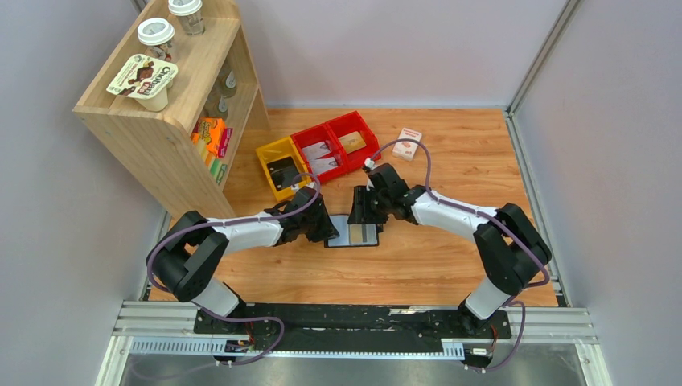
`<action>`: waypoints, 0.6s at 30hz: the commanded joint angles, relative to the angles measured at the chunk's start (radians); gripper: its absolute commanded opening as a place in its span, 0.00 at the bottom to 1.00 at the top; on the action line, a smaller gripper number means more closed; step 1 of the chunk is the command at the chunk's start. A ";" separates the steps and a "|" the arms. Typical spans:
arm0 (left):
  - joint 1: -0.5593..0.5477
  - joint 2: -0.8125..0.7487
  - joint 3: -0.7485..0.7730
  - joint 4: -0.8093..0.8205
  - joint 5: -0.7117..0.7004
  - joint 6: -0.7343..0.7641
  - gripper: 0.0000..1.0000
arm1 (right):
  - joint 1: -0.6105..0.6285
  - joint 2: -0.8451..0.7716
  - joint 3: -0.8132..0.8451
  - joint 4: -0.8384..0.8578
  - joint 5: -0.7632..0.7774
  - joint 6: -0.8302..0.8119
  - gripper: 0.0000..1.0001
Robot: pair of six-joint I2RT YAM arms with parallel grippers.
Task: Take the credit cards out of the card holder
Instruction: Remove the credit card from the card holder.
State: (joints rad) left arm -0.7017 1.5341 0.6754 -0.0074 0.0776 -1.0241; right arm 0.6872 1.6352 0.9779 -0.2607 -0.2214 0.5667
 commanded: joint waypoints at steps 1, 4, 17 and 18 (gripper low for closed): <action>0.001 -0.015 -0.002 0.012 -0.015 0.002 0.23 | 0.008 -0.031 0.031 -0.053 0.121 -0.007 0.50; 0.001 -0.038 0.013 -0.063 -0.062 0.030 0.23 | 0.009 -0.025 0.042 -0.083 0.157 -0.024 0.53; 0.001 -0.032 0.013 -0.101 -0.075 0.035 0.23 | 0.046 0.067 0.139 -0.110 0.221 -0.109 0.63; 0.001 -0.031 0.013 -0.101 -0.075 0.033 0.23 | 0.046 0.072 0.151 -0.115 0.256 -0.128 0.63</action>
State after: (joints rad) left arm -0.7017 1.5173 0.6765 -0.0692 0.0246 -1.0069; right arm 0.7265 1.6882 1.0622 -0.3630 -0.0479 0.5083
